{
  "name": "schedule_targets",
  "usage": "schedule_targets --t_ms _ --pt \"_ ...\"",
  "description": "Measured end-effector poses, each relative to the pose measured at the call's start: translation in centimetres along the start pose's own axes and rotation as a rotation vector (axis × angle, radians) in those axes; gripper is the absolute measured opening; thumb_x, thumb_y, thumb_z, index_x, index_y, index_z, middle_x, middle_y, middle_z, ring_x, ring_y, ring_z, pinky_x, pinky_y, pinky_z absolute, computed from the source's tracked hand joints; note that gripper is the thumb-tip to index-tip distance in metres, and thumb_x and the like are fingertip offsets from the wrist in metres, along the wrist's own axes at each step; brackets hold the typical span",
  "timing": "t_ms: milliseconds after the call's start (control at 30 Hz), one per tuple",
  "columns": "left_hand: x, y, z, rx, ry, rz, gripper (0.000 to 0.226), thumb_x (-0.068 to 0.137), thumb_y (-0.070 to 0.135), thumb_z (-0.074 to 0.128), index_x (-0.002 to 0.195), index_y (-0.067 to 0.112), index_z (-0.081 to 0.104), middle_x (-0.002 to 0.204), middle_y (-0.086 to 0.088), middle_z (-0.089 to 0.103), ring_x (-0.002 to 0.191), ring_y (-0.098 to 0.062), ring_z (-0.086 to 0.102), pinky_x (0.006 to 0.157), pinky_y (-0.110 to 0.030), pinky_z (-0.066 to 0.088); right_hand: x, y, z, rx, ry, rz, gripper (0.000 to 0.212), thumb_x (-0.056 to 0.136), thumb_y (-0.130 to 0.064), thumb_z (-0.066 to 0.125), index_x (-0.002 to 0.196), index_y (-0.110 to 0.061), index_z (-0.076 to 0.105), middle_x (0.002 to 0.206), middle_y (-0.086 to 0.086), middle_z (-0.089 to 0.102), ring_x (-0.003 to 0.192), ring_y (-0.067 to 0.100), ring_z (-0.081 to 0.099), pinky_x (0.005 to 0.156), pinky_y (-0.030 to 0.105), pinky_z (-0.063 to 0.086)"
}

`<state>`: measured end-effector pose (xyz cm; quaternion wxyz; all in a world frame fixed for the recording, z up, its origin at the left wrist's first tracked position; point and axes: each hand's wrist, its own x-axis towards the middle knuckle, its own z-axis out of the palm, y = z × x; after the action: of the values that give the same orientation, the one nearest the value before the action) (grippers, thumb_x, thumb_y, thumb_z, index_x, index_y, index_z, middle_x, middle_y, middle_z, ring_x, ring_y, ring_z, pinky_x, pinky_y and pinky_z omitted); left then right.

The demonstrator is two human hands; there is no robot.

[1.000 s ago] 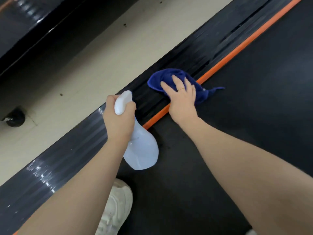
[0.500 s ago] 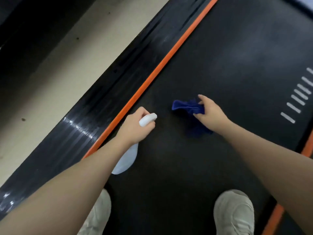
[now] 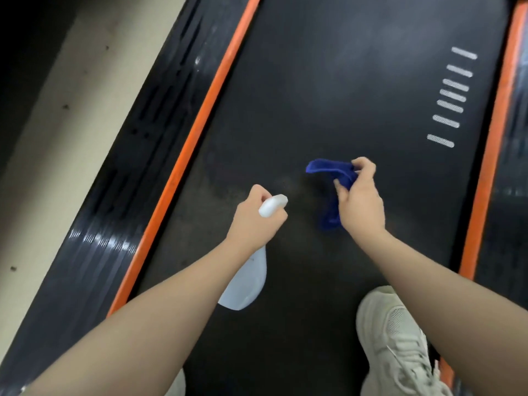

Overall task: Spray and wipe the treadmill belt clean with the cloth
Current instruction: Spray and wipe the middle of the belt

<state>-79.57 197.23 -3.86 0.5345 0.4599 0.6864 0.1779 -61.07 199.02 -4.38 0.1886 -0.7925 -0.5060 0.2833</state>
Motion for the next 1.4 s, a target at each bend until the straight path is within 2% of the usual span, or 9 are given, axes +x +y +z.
schedule_targets --t_ms 100,400,533,667,767,967,1167,1333,1400 --pt "-0.2 0.3 1.5 0.072 -0.118 0.010 0.022 0.088 0.023 0.062 0.097 0.017 0.043 0.089 0.002 0.055 0.075 -0.010 0.052 0.059 -0.023 0.040 0.5 1.9 -0.7 -0.054 0.121 0.046 0.027 0.098 -0.022 0.042 0.124 -0.021 0.041 0.124 0.003 0.048 0.095 0.029 0.054 0.073 0.030 0.031" --pt "-0.8 -0.7 -2.3 -0.155 0.269 -0.140 0.017 0.087 0.016 0.057 0.094 0.011 0.042 0.080 0.004 0.050 0.069 -0.006 0.048 0.056 -0.019 0.039 1.8 1.4 1.9 -0.024 -0.016 -0.159 0.034 0.098 -0.020 0.043 0.131 -0.019 0.049 0.128 0.007 0.044 0.111 0.028 0.046 0.086 0.029 0.035" --pt "-1.0 -0.9 -4.1 -0.153 0.377 -0.063 0.018 0.088 0.018 0.060 0.094 0.014 0.044 0.081 0.004 0.053 0.071 -0.007 0.051 0.058 -0.019 0.040 2.9 -1.3 6.3 -0.267 -0.082 -0.195 0.042 0.099 -0.025 0.043 0.140 -0.017 0.041 0.138 0.012 0.038 0.109 0.036 0.039 0.095 0.038 0.032" --pt "-1.1 -1.0 -5.7 -0.176 0.445 0.070 0.018 0.088 0.014 0.063 0.088 0.018 0.045 0.076 0.008 0.054 0.065 0.003 0.053 0.055 -0.013 0.042 -0.8 -2.8 9.9 -0.421 -0.232 -0.751 0.057 0.075 -0.016 0.075 0.128 -0.010 0.056 0.125 0.020 0.054 0.088 0.042 0.053 0.077 0.044 0.049" --pt "-1.1 -0.8 -6.7 -0.187 0.519 0.125 0.018 0.088 0.009 0.063 0.090 0.013 0.045 0.073 0.009 0.052 0.061 0.007 0.052 0.055 -0.011 0.042 -1.3 -2.9 10.6 -0.551 -0.528 -1.170 0.055 0.075 -0.007 0.067 0.128 -0.018 0.058 0.124 0.014 0.057 0.089 0.036 0.055 0.068 0.040 0.050" --pt "0.1 -1.7 -8.3 -0.187 0.590 0.096 0.018 0.087 0.015 0.064 0.090 0.016 0.046 0.074 0.011 0.053 0.066 0.004 0.054 0.057 -0.011 0.043 2.4 -6.6 12.6 -0.450 -0.123 -0.560 0.052 0.079 -0.003 0.054 0.130 -0.016 0.055 0.132 0.016 0.051 0.097 0.040 0.050 0.075 0.040 0.045" --pt "0.7 -2.1 -8.4 -0.211 0.631 0.072 0.019 0.086 0.013 0.065 0.089 0.018 0.047 0.074 0.011 0.053 0.065 0.008 0.053 0.055 -0.007 0.041 0.6 -3.4 12.7 -0.478 -0.431 -1.391 0.048 0.068 -0.008 0.065 0.114 -0.022 0.068 0.115 0.010 0.064 0.085 0.037 0.061 0.063 0.038 0.052" --pt "0.5 -1.2 -7.7 -0.165 0.526 0.116 0.019 0.084 0.010 0.066 0.085 0.019 0.048 0.075 0.010 0.057 0.066 0.009 0.054 0.057 -0.008 0.043 3.2 -3.1 11.5 -0.391 -0.027 -0.778 0.051 0.070 -0.002 0.046 0.114 -0.018 0.067 0.118 0.016 0.061 0.084 0.041 0.055 0.066 0.041 0.047" --pt "0.9 -0.9 -7.4 -0.156 0.487 0.107 0.015 0.084 0.011 0.066 0.088 0.013 0.051 0.079 0.008 0.059 0.066 0.010 0.055 0.057 -0.007 0.043 0.0 -2.1 11.3 -0.390 -0.030 -0.733 0.050 0.070 -0.009 0.047 0.117 -0.017 0.065 0.117 0.016 0.060 0.082 0.040 0.054 0.065 0.041 0.048"
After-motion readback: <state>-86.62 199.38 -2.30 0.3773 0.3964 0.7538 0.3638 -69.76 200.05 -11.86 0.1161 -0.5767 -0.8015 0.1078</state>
